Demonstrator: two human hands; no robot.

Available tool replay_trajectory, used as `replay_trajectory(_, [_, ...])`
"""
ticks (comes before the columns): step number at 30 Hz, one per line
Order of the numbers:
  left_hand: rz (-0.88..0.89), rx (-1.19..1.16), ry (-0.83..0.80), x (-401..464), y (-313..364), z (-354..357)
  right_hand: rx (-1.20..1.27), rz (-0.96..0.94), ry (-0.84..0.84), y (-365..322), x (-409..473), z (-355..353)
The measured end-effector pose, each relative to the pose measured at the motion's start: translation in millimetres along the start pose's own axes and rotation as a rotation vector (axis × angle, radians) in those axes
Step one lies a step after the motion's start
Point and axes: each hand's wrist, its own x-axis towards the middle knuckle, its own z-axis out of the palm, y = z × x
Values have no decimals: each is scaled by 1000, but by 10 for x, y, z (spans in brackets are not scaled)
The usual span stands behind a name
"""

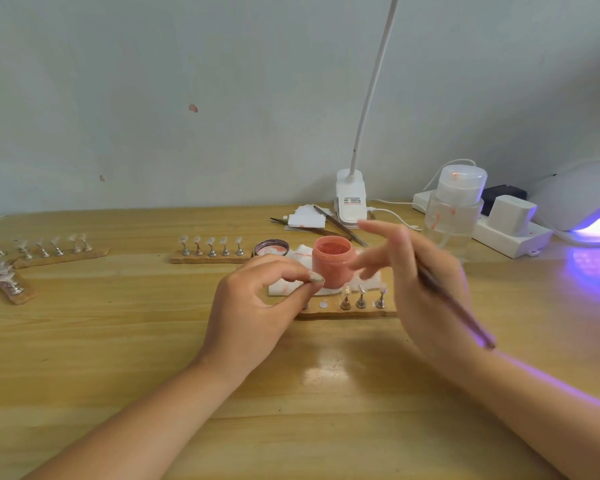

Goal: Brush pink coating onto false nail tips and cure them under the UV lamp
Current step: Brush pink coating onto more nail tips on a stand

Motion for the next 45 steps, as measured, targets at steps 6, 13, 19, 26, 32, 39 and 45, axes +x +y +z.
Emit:
replay_trajectory(6, [-77,-17,-35,6,-6,-13,44,344,-36,18,467,-128])
replay_trajectory(13, [-125,-24,-49,14,-24,-17,-345,279,-203,220,881,-69])
replay_trajectory(19, [-135,-20,-67,20,-18,-25,-586,199,-301,314,920,127])
replay_trajectory(26, [-148,-18,-81,17,0,-30,-586,171,-250,298,892,116])
replay_trajectory(32, [-187,-31,-83,15,22,-26,-297,339,-162,243,935,-86])
replay_trajectory(39, [-243,-43,-83,11,29,-28,-221,359,-209,261,834,-221])
replay_trajectory(45, [-222,-22,-76,17,15,-22,-223,308,-144,235,830,-308])
